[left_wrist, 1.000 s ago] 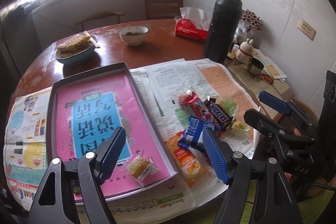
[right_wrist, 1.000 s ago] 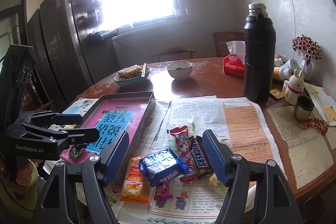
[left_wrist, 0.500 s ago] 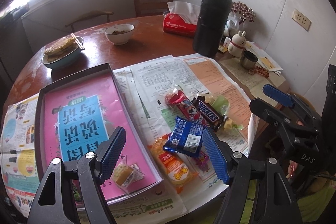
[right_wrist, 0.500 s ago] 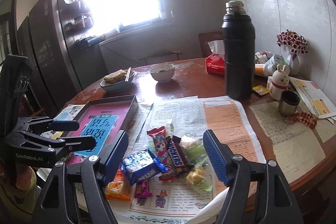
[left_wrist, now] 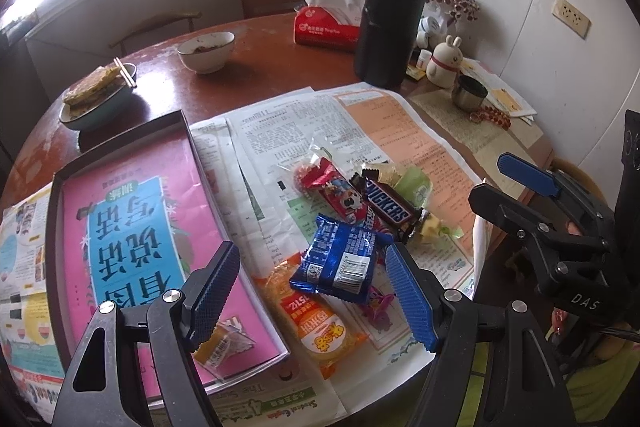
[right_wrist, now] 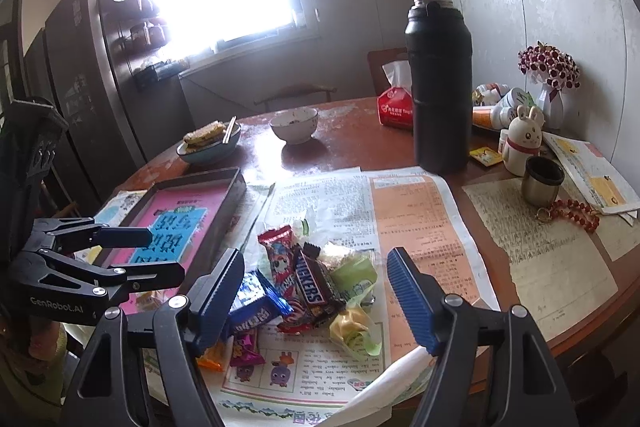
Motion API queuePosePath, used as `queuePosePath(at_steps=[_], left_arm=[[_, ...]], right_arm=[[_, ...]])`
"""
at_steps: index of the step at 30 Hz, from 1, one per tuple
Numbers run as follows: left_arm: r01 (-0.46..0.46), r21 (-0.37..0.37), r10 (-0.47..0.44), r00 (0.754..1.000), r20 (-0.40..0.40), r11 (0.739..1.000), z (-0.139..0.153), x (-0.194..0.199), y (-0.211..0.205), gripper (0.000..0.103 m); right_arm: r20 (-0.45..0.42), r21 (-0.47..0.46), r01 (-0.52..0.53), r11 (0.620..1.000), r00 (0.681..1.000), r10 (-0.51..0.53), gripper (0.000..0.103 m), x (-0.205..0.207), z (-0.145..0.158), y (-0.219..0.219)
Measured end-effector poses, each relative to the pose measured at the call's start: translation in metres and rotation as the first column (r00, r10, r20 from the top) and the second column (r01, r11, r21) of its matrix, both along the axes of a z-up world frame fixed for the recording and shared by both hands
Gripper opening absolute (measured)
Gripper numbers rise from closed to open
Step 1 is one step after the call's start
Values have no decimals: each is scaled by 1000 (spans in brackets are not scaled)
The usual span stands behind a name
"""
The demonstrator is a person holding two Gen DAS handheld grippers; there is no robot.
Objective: Organize snacks
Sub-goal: 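Withdraw both tools from the tray back toward the snack pile, then grasp the blue biscuit packet with the left tool while the right tool grasps the green bag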
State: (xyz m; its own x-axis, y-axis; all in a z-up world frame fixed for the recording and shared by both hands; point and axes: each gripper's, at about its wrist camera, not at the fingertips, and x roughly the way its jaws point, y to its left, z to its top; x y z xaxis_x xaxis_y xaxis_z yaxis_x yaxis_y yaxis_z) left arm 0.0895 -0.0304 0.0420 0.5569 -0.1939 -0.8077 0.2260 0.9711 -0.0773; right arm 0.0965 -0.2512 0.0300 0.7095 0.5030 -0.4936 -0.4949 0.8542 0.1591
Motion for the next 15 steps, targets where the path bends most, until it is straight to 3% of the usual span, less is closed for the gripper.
queuePosePath(at_steps=[15], left_arm=[[35,36,-33,998,-51,999,-22,8,-12,77]], right_arm=[[-53,-59,-28,998,998,25,74,12,-21,0]])
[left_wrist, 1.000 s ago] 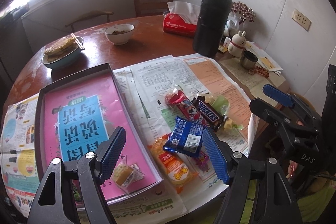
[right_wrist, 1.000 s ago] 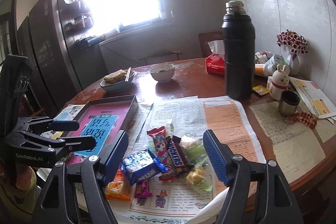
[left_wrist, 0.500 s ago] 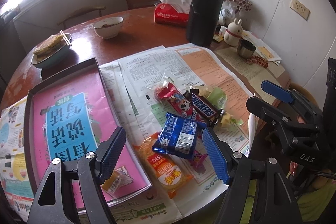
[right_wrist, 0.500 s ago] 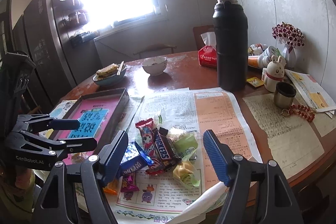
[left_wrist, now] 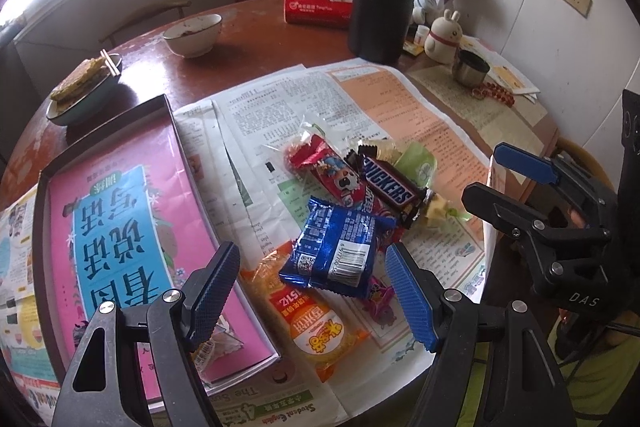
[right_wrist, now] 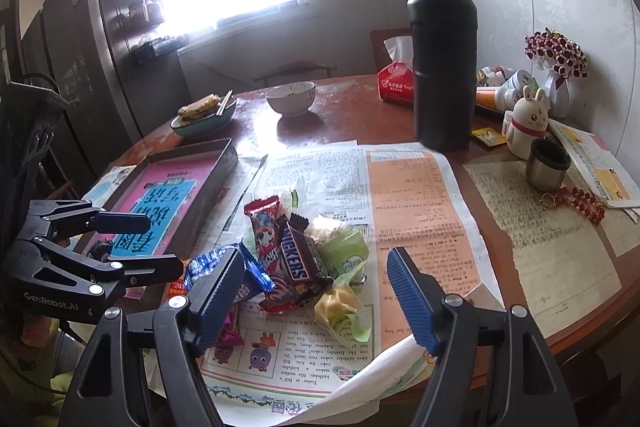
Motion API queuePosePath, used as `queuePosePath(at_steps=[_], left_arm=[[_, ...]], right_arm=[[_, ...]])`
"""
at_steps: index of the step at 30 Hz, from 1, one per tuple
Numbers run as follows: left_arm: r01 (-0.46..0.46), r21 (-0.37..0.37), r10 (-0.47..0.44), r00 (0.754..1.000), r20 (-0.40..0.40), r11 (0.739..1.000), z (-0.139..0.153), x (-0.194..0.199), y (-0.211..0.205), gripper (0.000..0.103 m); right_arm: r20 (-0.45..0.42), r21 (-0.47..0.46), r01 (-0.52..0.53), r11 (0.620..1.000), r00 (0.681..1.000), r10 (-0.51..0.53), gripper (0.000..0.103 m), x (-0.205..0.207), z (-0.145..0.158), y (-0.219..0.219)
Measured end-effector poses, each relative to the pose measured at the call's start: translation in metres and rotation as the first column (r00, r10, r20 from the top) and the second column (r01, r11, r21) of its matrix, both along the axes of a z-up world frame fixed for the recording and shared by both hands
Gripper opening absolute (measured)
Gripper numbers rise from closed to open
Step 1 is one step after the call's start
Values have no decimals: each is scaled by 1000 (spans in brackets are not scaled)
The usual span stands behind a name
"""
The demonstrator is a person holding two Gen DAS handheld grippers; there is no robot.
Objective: Organize snacks
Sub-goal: 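Grasp the blue biscuit packet with the left tool while the right tool grasps the green bag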
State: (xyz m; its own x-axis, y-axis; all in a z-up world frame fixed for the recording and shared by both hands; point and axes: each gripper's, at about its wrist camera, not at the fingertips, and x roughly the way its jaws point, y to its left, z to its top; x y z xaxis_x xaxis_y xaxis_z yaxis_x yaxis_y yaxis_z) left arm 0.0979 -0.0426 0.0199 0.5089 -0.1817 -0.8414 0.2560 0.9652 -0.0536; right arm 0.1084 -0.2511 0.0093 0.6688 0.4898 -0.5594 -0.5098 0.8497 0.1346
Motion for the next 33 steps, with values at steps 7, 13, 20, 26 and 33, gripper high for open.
queuePosePath(at_steps=[7,13,20,26,33], left_arm=[[16,18,-16,1000,-26,1000,-12,5,-6,77],[17,22,-16,999,-43,1000,-18,10,-7,77],[24,30,-22,998,-58,999,-23,14,-10,77],[27,35,-24,997,-69,999,-28,16,-11,77],[44,48,-41,997,-69,998,-32,22,-14,77]], right_arm=[[-31,-31,-12,999,999,11,74,6,-12,4],[-59,-76,-40,996,998,35,74,11,-25,9],[-74,-197,-67,978,996,53,74,15,-45,21],[-75,-246,-54,968,996,36,74,20,-57,22],[-68,-279,-67,958,996,51,67,25,-68,23]])
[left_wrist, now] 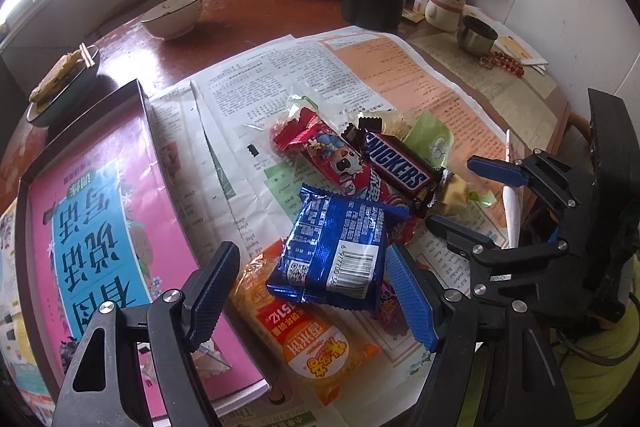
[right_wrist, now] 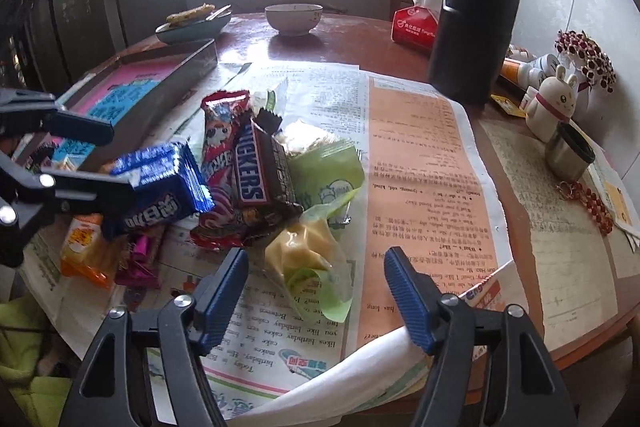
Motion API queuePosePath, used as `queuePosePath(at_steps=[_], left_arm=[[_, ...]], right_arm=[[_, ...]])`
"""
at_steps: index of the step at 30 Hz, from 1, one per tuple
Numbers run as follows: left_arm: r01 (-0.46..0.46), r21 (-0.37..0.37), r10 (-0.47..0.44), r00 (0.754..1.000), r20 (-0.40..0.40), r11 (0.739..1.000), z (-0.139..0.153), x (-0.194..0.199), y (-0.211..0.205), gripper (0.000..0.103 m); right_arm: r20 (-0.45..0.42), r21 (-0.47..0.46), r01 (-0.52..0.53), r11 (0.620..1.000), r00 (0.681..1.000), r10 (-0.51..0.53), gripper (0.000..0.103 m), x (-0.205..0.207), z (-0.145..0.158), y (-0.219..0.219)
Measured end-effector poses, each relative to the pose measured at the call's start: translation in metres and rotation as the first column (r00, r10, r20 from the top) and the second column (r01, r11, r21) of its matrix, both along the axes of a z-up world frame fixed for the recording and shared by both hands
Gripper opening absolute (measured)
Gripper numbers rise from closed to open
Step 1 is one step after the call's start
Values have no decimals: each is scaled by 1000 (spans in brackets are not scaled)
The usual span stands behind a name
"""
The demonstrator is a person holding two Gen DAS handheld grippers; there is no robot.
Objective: Organize snacks
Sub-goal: 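Grasp the blue biscuit packet with the left tool while the right tool grasps the green bag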
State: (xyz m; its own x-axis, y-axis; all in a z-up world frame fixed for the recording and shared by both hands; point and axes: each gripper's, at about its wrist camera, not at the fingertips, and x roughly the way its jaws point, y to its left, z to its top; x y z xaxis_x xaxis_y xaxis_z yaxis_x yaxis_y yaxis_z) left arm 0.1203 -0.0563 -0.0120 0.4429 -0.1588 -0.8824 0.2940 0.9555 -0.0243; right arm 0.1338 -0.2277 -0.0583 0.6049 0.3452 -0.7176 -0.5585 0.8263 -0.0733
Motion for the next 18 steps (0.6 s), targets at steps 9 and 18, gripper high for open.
queuePosePath(at_steps=[9,18], left_arm=[[15,2,-15,1000,-19,1000,-9,9,-3,77],[16,-6,-16,999,-46,1000,-19,16,-5,77]], right_arm=[[30,18,-49,999,998,49,53,1,-2,5],[12,72,-69,995,998,68,37,-1,-2,5]])
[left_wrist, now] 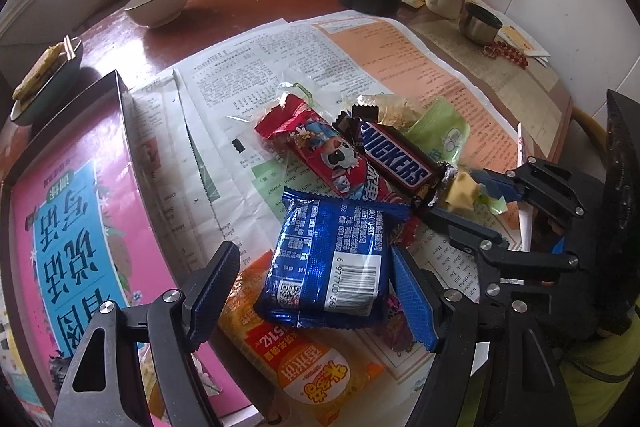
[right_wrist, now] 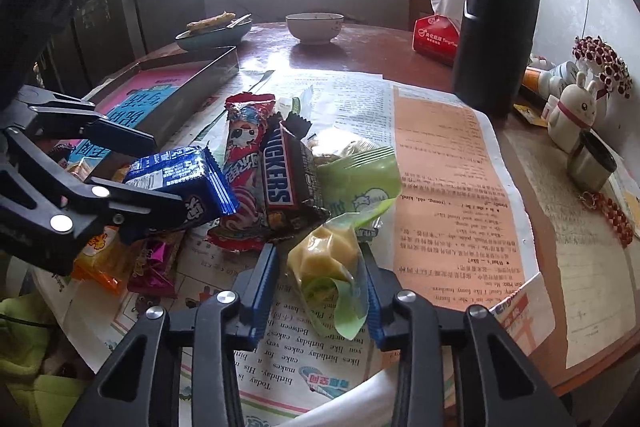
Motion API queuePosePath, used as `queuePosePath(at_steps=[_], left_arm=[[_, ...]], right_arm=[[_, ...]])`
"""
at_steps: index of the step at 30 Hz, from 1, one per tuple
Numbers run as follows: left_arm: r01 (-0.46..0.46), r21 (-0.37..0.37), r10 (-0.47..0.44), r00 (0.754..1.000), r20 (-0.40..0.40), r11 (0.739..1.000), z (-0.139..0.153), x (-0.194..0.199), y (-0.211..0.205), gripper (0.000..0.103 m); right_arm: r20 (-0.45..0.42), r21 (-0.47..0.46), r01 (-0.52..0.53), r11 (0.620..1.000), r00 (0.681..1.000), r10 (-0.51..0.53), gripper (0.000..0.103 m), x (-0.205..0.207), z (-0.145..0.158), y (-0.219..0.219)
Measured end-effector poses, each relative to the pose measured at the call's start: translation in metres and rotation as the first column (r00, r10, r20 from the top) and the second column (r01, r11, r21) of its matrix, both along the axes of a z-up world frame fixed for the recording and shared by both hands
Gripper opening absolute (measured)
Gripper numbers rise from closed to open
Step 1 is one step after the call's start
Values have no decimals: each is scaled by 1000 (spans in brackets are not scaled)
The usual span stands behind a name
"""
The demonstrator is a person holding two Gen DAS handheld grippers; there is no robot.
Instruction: Organize snacks
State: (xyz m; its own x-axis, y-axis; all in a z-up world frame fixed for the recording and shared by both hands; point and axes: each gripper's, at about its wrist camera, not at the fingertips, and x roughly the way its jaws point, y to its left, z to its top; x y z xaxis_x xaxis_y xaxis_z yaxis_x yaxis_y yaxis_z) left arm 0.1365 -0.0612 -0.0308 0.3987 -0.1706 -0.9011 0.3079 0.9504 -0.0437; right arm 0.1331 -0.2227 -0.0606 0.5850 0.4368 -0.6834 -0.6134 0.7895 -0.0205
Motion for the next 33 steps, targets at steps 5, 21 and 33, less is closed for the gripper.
queuePosePath(at_steps=[5,21,33], left_arm=[[-16,-13,15,1000,-20,1000,-6,3,-1,77],[-45,-72,45,999,3,996,2,-1,6,55],[-71,-109,75,996,41,991,20,-6,19,54]], right_arm=[[-11,10,11,1000,1000,-11,35,0,1,-4],[13,29,116,993,993,-117,34,1,16,-28],[28,90,137,986,990,-140,32,-2,28,-34]])
